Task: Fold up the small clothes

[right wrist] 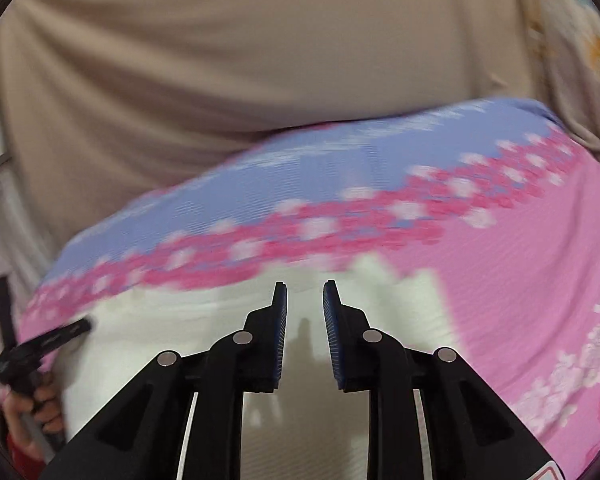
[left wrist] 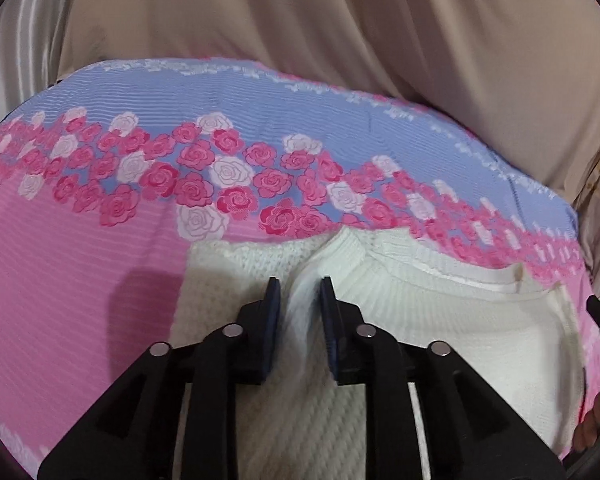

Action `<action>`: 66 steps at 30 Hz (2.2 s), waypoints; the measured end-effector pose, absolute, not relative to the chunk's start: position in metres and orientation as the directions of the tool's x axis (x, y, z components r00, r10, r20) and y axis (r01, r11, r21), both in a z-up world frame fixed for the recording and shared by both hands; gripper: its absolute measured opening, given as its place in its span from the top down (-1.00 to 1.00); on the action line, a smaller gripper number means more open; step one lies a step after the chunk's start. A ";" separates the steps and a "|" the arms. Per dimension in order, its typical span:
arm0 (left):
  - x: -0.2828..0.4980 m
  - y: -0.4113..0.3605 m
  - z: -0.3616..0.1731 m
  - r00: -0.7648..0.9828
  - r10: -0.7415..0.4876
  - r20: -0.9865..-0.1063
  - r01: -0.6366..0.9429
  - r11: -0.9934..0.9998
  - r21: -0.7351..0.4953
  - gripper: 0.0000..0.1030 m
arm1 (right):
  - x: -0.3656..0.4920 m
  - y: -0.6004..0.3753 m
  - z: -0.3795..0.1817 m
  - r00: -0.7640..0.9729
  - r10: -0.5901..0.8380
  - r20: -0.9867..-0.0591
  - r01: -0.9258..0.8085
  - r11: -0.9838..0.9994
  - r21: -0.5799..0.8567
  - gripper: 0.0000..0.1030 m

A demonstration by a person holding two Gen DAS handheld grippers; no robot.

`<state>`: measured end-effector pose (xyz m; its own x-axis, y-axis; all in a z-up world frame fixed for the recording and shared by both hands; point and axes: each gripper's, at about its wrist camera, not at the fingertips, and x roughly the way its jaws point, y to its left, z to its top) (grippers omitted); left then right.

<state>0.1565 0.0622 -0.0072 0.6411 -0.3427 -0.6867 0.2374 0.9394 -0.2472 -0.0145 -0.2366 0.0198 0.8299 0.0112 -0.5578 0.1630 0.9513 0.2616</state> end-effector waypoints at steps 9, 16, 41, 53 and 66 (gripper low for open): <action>0.060 0.115 0.029 0.747 -0.236 -0.622 0.141 0.970 -0.199 -0.77 | 0.008 -0.135 -0.040 0.736 0.131 -0.664 -0.046 0.988 0.144 0.57; 0.077 0.136 -0.030 0.632 -0.289 -0.719 0.066 0.944 -0.322 -0.77 | 0.004 -0.146 -0.037 0.744 0.176 -0.645 -0.051 0.977 0.207 0.56; -0.009 -0.178 0.029 0.325 -0.660 -0.677 0.744 0.620 -0.247 0.96 | -0.182 -0.300 -0.039 0.846 0.005 -0.533 0.303 0.818 0.489 -0.09; -0.054 -0.055 0.060 0.490 -0.635 -0.597 0.677 0.709 -0.198 -0.47 | -0.115 -0.280 -0.004 0.817 0.273 -0.508 0.090 0.810 0.580 -0.36; -0.053 -0.011 0.016 0.478 -0.525 -0.704 0.559 0.800 -0.217 -0.49 | -0.072 -0.275 0.030 0.825 0.349 -0.444 -0.012 0.797 0.604 0.61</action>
<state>-0.0532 -0.0107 0.0156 0.4783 -0.5253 -0.7038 0.5592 0.8001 -0.2172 -0.0716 -0.2750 0.0305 0.8251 0.3490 -0.4443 -0.0119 0.7970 0.6039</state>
